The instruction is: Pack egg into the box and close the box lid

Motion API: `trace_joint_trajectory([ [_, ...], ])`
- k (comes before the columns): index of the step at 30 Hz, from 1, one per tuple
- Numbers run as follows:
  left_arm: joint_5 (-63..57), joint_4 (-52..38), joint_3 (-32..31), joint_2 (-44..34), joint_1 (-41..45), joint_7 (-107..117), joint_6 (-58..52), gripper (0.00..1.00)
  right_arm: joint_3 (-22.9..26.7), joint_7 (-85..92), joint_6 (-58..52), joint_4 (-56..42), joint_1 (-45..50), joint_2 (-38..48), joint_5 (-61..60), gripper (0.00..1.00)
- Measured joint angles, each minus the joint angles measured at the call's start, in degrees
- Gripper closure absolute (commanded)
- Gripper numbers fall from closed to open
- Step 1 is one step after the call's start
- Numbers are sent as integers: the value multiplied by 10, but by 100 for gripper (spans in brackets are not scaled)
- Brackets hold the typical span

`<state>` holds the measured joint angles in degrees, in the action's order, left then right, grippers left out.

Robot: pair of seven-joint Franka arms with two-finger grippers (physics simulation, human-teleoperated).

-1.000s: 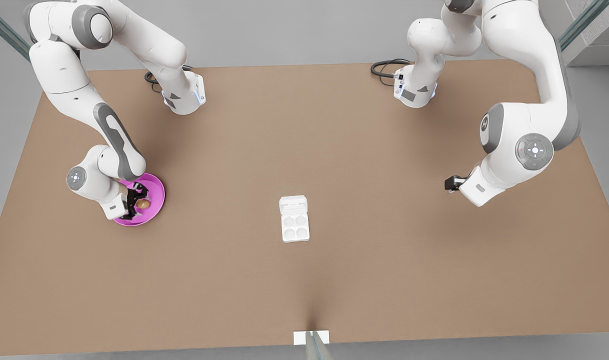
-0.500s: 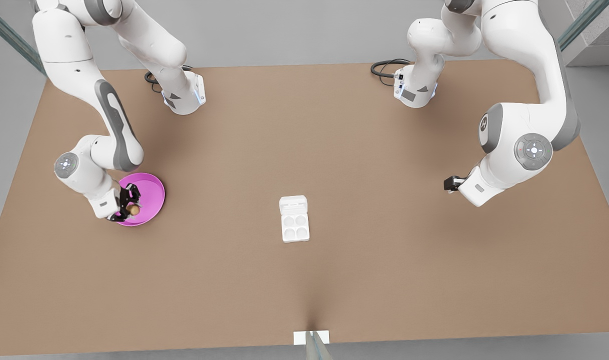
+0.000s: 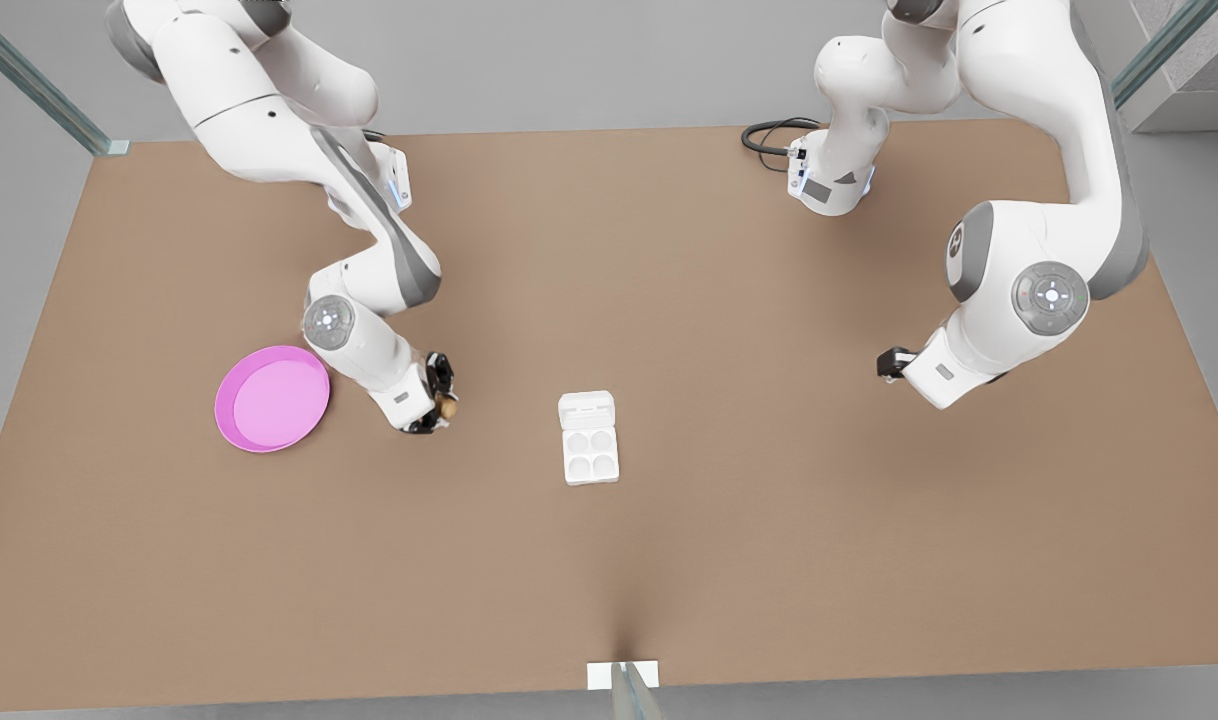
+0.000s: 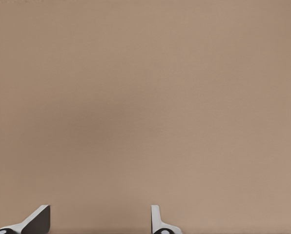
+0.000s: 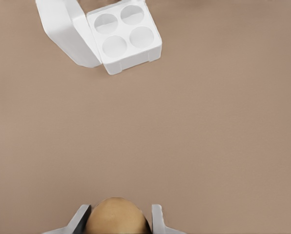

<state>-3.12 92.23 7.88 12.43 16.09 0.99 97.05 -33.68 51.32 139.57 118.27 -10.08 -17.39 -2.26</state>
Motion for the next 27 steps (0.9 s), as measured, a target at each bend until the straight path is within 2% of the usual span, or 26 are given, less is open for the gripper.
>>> trace_joint_trajectory([
  [4,0,0,1,0,0,1,-5,0,10,-74,-3,-80,54,-58,6,58],
  [9,0,1,1,1,-1,2,-8,0,124,-153,-5,-188,213,-128,15,58],
  [11,0,1,1,1,-1,2,-9,0,142,-180,-7,-219,236,-149,16,58],
  [22,0,1,1,1,-1,4,-13,0,155,-290,-51,-358,268,-237,34,58],
  [27,-1,2,1,1,-3,5,-14,0,157,-362,-72,-383,283,-257,34,58],
])
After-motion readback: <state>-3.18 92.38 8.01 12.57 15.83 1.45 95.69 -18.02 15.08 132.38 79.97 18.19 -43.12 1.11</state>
